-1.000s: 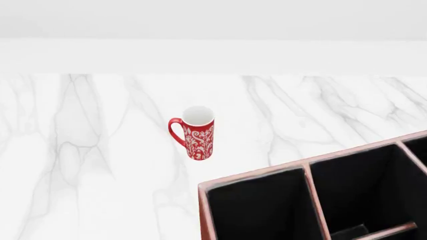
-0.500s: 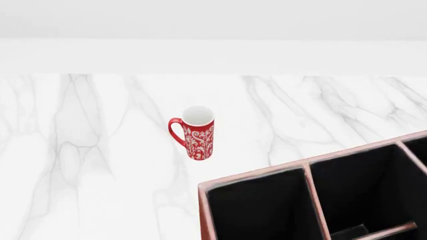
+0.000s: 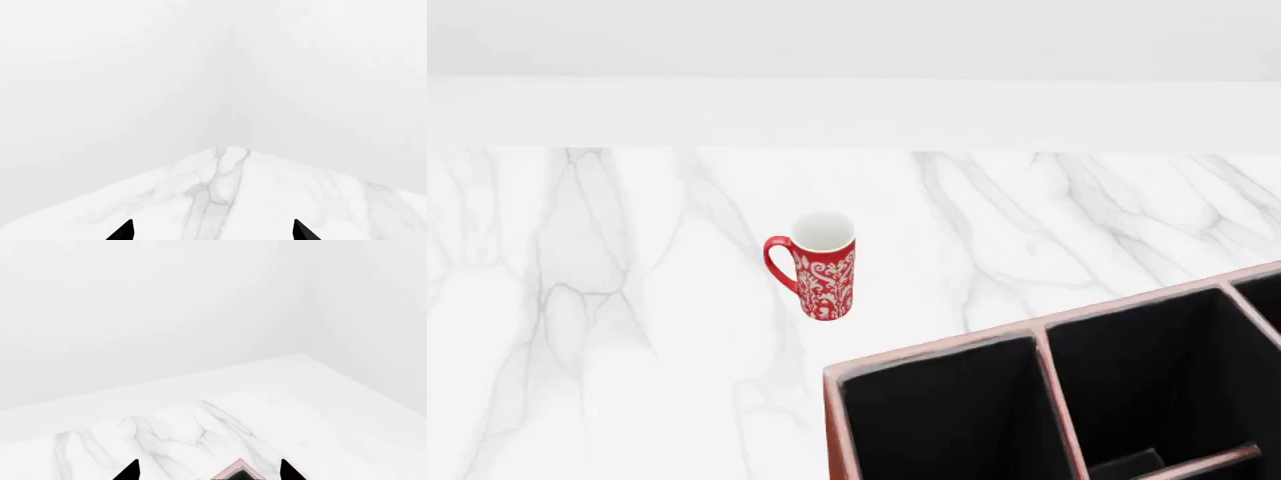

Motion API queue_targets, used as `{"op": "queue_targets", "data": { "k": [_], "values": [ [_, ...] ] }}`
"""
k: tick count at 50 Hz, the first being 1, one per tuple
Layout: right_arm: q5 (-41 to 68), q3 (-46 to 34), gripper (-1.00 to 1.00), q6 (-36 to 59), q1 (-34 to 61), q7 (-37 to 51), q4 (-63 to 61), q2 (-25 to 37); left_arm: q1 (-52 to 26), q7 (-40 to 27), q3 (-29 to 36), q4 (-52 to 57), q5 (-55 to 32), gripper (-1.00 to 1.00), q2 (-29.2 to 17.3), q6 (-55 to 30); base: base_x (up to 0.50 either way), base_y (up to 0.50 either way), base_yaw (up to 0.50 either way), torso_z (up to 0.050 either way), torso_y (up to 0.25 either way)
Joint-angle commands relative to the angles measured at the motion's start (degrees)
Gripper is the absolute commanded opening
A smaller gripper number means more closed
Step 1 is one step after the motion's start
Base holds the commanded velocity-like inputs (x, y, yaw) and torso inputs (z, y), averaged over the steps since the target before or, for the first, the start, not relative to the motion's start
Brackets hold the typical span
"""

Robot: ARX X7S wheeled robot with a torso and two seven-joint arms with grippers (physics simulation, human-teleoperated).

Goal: Pick up the book and place it in the right compartment of the caddy.

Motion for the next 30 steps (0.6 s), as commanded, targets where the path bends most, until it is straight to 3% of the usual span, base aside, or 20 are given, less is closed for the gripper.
{"op": "queue_targets", "data": {
  "k": [1,5,13,17,30],
  "values": [
    [-3.6,-7.1,1.0,-0.9,12.6,1.1,2.5,-6.7,-21.5,-2.2,10.3,2.1,-7.6,1.0,-12.4,-16.8,0.0,0.0,0.0,0.0,0.0],
    [-5.9,-11.3,1.0,-4.1,16.5,-0.7,7.1,-12.5,-36.0,-0.5,21.2,-2.3,-7.5,1.0,-14.2,-21.5,0.0,0.0,0.0,0.0,0.0],
    [-8.4,-16.3,1.0,-8.6,19.5,-4.0,13.6,-20.1,-58.9,6.1,38.6,-16.1,-2.4,1.0,-9.0,-22.5,0.0,0.0,0.0,0.0,0.0],
    [-9.2,-17.6,1.0,-10.4,19.1,-4.4,13.6,-22.2,-65.7,8.6,43.4,-21.6,-0.2,1.0,-6.2,-21.8,0.0,0.0,0.0,0.0,0.0],
    [-9.5,-20.4,1.0,-12.6,18.3,-5.2,14.3,-27.6,-77.5,16.4,51.4,-39.0,3.6,1.0,2.2,-15.2,0.0,0.0,0.0,0.0,0.0]
  ]
}}
